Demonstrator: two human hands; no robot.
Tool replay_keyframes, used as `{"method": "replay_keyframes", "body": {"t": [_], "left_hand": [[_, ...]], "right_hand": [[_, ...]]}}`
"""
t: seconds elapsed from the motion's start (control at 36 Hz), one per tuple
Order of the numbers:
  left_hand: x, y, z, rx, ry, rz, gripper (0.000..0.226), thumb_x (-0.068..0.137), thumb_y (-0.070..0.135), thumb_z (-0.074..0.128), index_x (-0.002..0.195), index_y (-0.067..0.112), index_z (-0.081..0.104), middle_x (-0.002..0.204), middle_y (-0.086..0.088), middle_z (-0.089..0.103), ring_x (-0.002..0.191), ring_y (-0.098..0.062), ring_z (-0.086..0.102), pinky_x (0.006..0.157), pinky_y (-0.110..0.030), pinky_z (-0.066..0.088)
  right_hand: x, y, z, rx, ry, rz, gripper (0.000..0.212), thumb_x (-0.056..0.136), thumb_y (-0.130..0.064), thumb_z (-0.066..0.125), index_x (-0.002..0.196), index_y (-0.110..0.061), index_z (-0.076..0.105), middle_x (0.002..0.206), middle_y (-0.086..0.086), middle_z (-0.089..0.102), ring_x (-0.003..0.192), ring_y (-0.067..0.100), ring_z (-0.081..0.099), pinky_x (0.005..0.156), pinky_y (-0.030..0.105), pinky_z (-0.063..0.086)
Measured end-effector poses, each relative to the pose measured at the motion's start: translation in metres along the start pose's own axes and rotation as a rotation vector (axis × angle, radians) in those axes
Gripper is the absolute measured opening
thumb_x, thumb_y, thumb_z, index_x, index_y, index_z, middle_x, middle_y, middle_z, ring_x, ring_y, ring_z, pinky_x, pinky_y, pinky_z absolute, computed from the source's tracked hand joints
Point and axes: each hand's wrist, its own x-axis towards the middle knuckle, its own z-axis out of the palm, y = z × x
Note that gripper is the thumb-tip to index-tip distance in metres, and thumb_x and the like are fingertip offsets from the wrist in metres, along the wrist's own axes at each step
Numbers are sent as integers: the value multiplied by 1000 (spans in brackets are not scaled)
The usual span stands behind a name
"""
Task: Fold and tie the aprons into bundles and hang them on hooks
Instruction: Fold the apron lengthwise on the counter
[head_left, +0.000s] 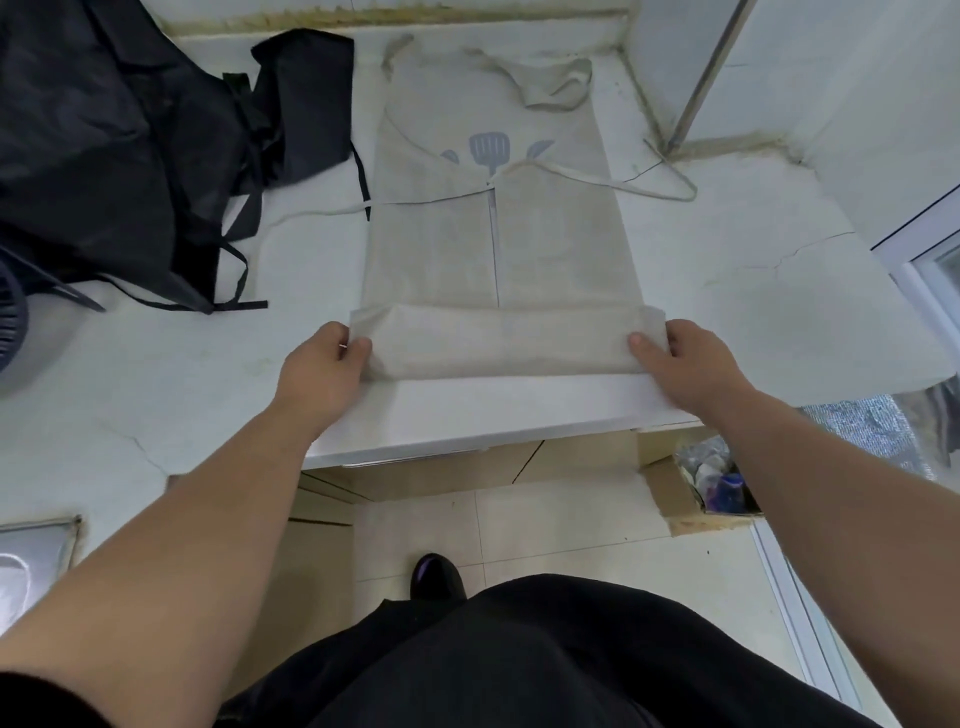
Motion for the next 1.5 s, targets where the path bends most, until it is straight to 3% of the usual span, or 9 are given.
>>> {"method": "replay_keyframes", "body": {"t": [0.11,0.36,0.53,0.64,0.69,0.81,1.25,1.42,1.5], "left_hand": [[6,-2,4,159,61,28,29,101,35,36,86,11,42,70,-4,47,72,-28,46,62,-34,37],[15,-3,8,253,90,25,30,99,38,38,90,12,50,74,-3,54,78,-29,53,61,-32,39],[8,8,16,313,241,12,38,91,22,53,125,9,45,126,-15,50,113,-34,45,82,-42,41],[4,27,31,461,223,573,59,80,8,45,140,7,45,145,-23,40,132,-43,38,102,-54,36],[1,43,43,578,-12,779,55,92,24,36,146,19,38,156,-15,27,142,-37,25,112,-57,20],[0,54,62,765,-377,644,57,100,53,16,151,38,-3,160,6,-17,147,-17,-17,117,-46,-12],[22,-1,6,894,-238,312,62,95,60,2,149,36,-17,157,7,-25,143,-25,-27,114,-55,-12],[19,28,16,746,-240,653,67,94,53,21,150,16,26,161,-3,1,147,-23,2,118,-35,3],[15,35,23,684,-392,668,78,91,68,31,153,23,16,161,-2,8,147,-19,9,117,-31,8]], "right_hand": [[6,-2,8,-114,125,13,41,100,-41,36,68,-17,30,65,1,42,73,29,46,73,37,32],[14,-15,20,-305,187,141,38,100,-48,29,91,-13,40,75,7,46,77,30,46,70,37,36],[12,-20,22,-342,237,208,49,99,-52,29,112,-7,43,104,15,56,95,35,56,69,36,35],[7,-37,29,-547,348,26,50,98,-44,38,134,-10,37,134,19,43,118,36,44,92,43,33],[2,-49,41,-653,265,-236,52,98,-43,33,144,-19,29,149,14,28,130,34,32,105,45,22],[-4,-64,63,-686,-131,-383,57,100,-50,14,152,-28,8,160,0,2,145,29,5,115,49,-9],[11,-40,48,-598,-59,-88,77,94,-60,21,150,-10,6,157,14,4,146,26,5,119,41,2],[16,-67,44,-773,-107,-260,70,93,-57,28,147,-12,21,155,11,17,139,31,19,117,42,7],[8,-78,50,-663,-332,-330,88,84,-72,39,151,-26,6,160,8,-1,145,26,11,118,39,4]]}}
